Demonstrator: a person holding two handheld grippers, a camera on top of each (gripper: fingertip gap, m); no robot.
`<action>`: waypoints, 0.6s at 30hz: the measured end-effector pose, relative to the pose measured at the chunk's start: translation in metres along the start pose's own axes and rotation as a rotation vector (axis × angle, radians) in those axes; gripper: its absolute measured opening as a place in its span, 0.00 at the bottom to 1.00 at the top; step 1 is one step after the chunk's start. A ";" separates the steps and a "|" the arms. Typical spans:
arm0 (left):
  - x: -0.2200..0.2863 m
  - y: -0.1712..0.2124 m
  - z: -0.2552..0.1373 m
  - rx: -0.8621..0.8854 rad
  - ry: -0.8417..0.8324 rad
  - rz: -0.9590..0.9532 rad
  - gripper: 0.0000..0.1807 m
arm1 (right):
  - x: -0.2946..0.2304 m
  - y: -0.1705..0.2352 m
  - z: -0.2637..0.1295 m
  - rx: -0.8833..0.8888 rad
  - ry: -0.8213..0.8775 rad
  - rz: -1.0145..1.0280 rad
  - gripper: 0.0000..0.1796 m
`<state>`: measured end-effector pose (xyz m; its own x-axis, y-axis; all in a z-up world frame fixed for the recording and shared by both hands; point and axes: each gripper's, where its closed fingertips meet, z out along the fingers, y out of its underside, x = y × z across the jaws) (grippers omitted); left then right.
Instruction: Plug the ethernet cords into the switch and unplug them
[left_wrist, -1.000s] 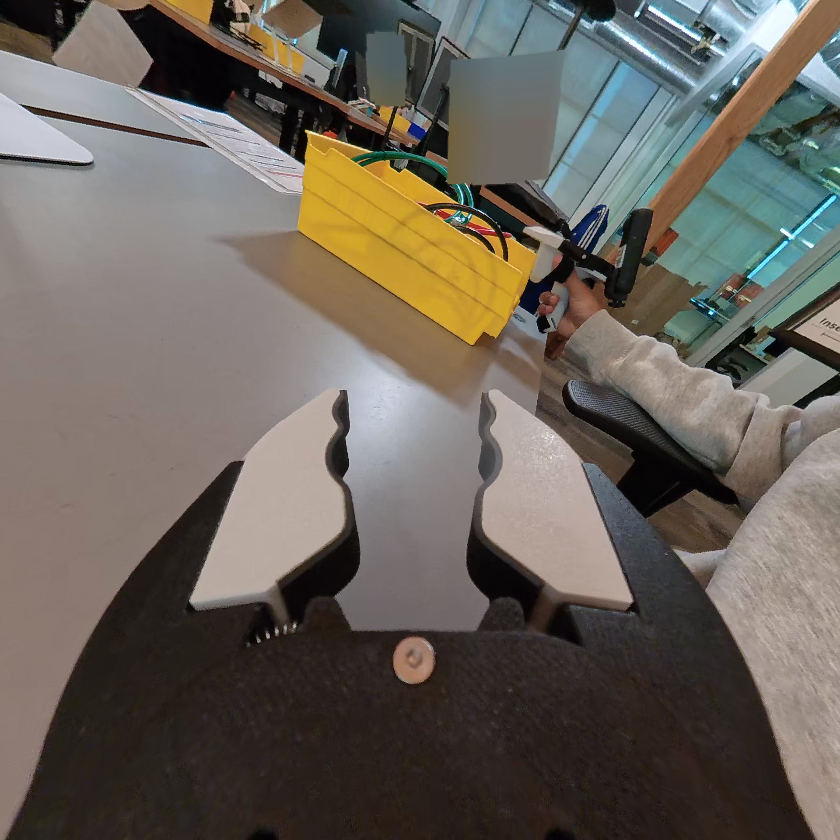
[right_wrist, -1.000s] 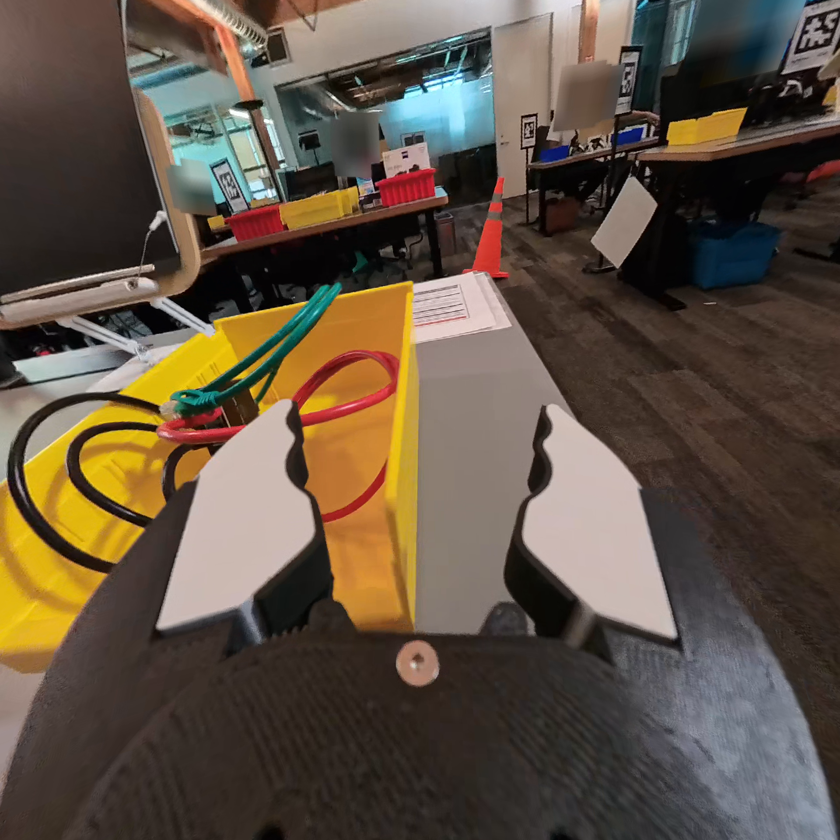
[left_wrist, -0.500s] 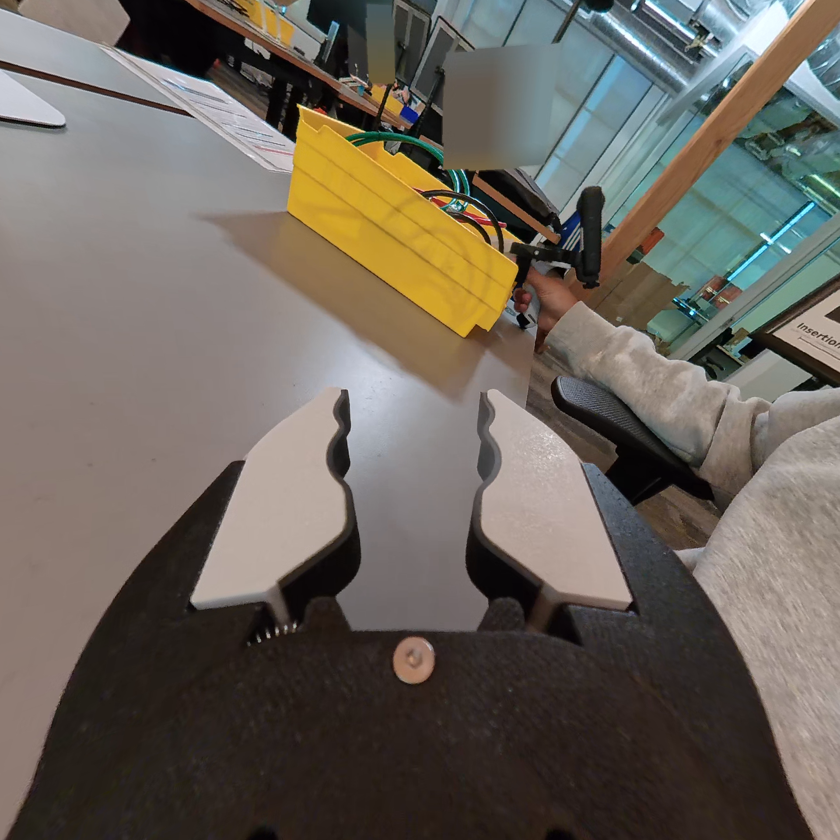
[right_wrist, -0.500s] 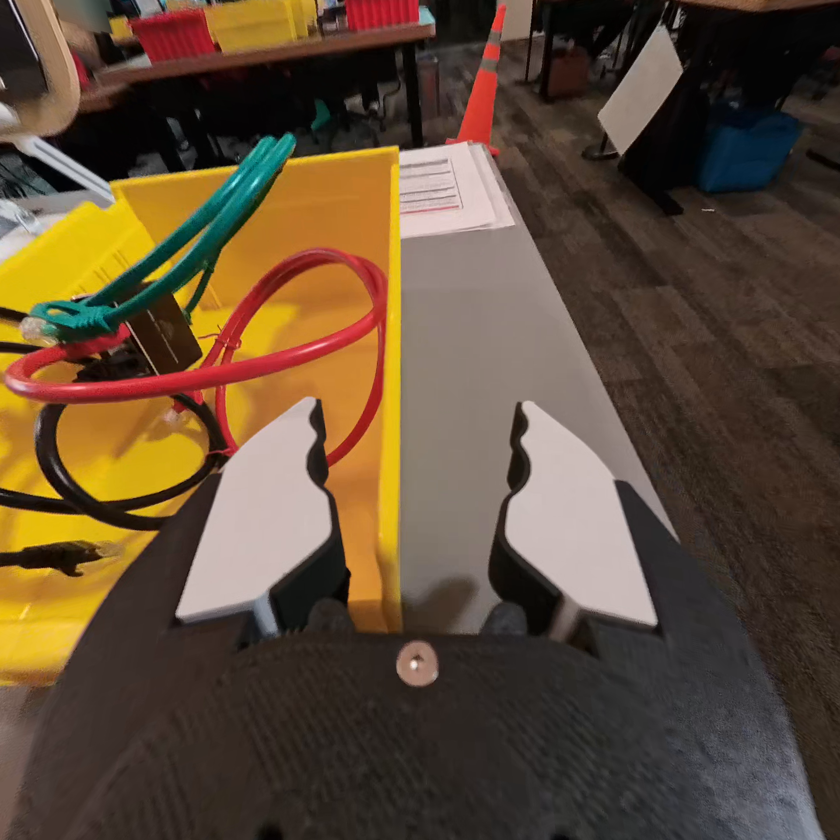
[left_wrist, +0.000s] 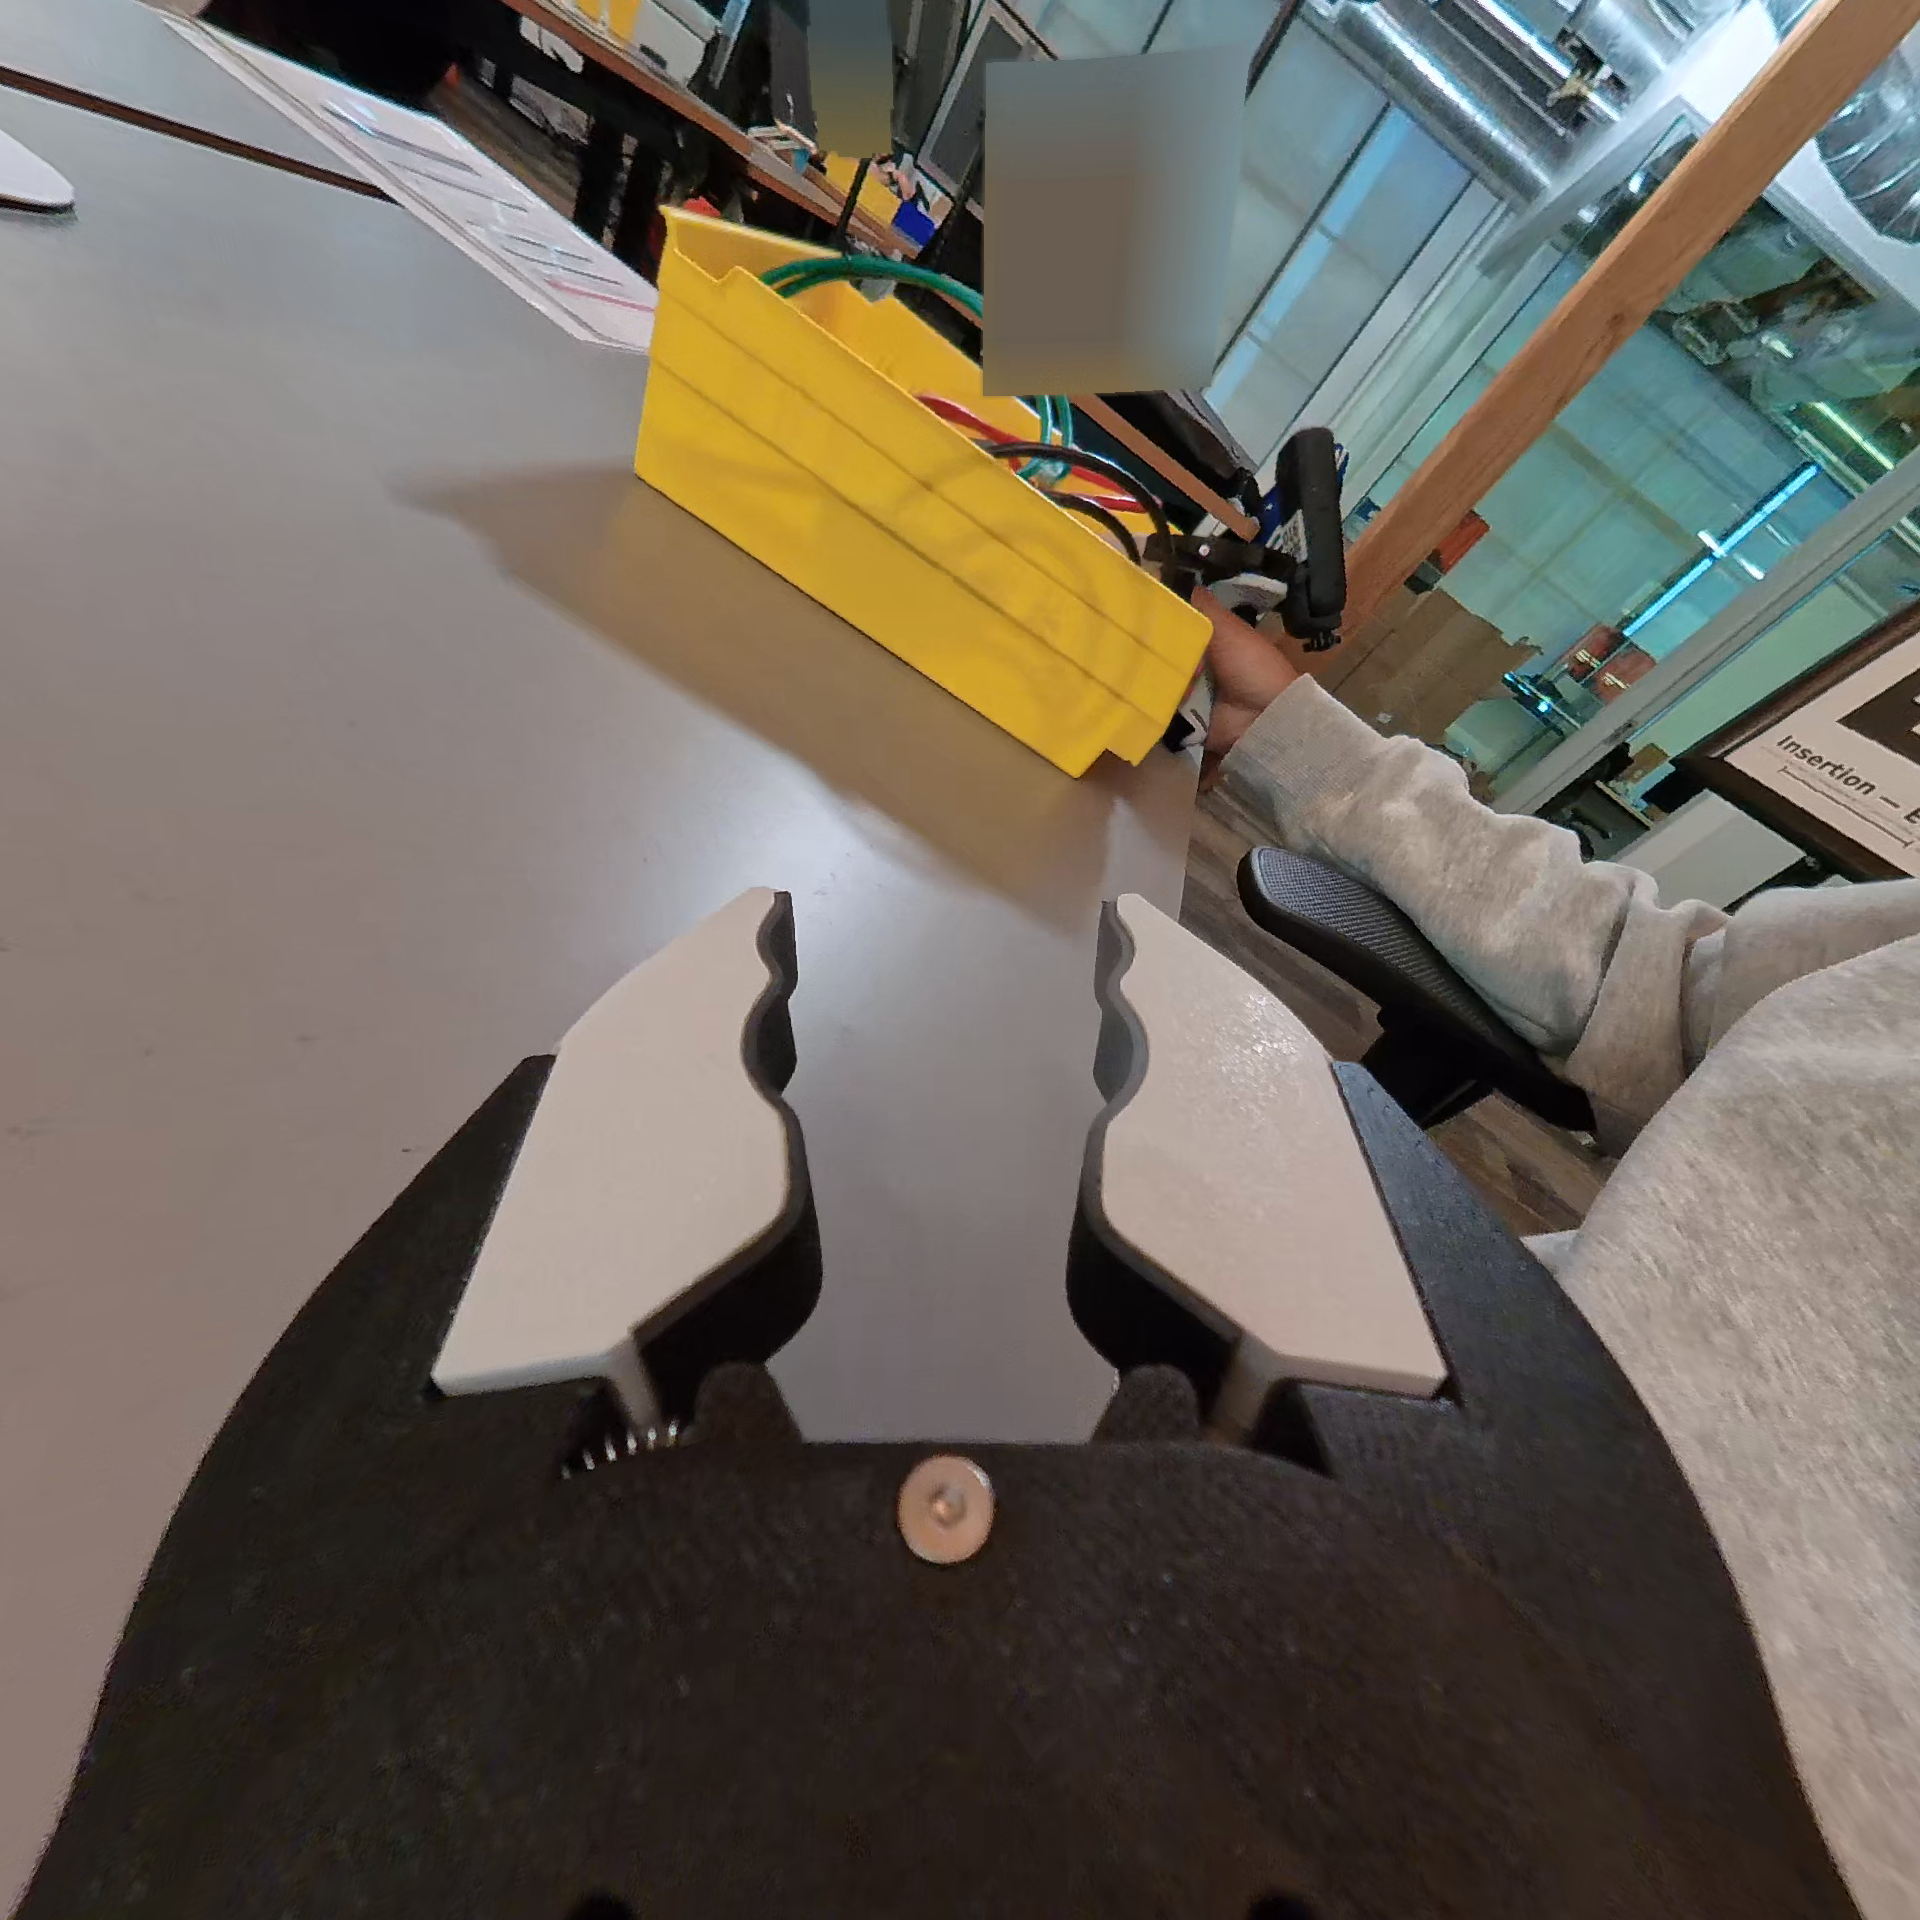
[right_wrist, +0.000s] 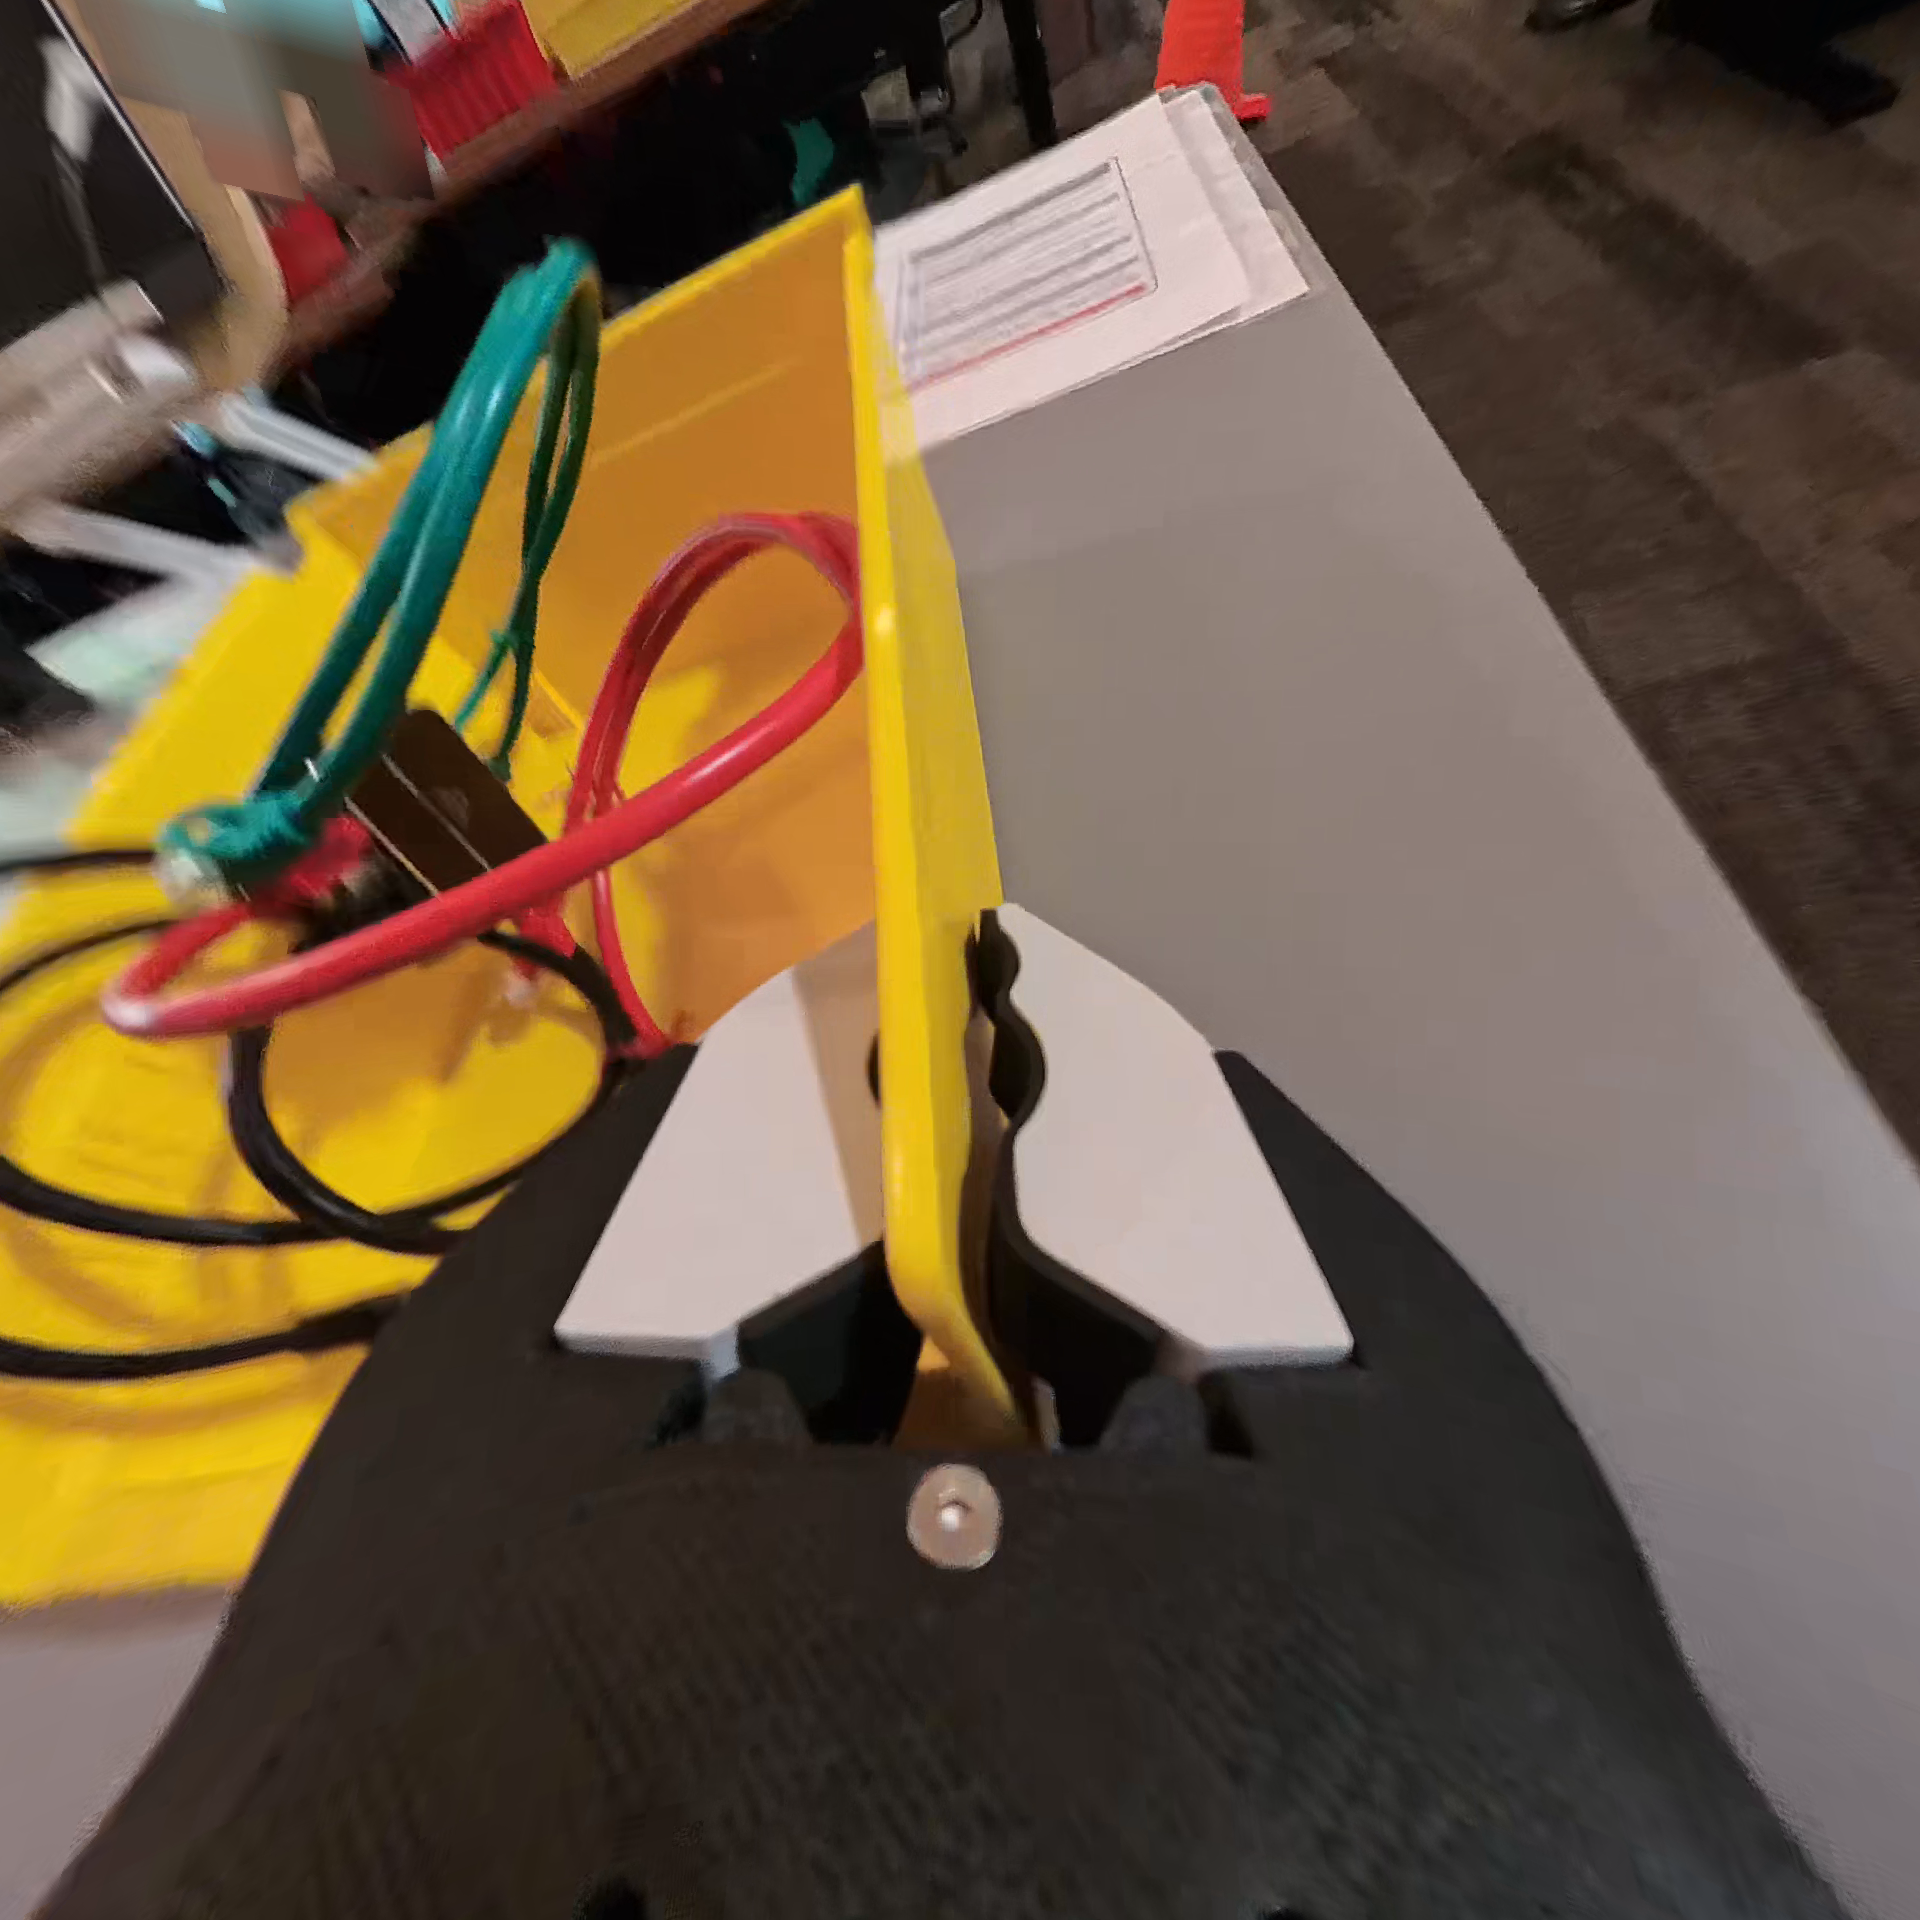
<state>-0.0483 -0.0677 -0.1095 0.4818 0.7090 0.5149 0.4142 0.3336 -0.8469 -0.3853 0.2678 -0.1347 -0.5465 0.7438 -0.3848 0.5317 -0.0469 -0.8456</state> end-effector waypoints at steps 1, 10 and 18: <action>0.001 0.001 0.001 -0.005 0.001 0.002 0.31 | -0.002 -0.001 -0.002 0.015 -0.027 0.024 0.05; -0.001 -0.001 0.000 0.003 0.009 -0.018 0.33 | -0.011 -0.010 -0.008 0.091 -0.016 0.059 0.05; -0.025 -0.035 -0.034 0.101 -0.287 0.242 0.46 | -0.008 -0.018 -0.024 0.161 -0.028 0.189 0.04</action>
<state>-0.0492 -0.1181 -0.0879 0.3150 0.9148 0.2530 0.2305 0.1848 -0.9553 -0.3756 0.2787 -0.1076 -0.4658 0.6929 -0.5504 0.5174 -0.2913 -0.8046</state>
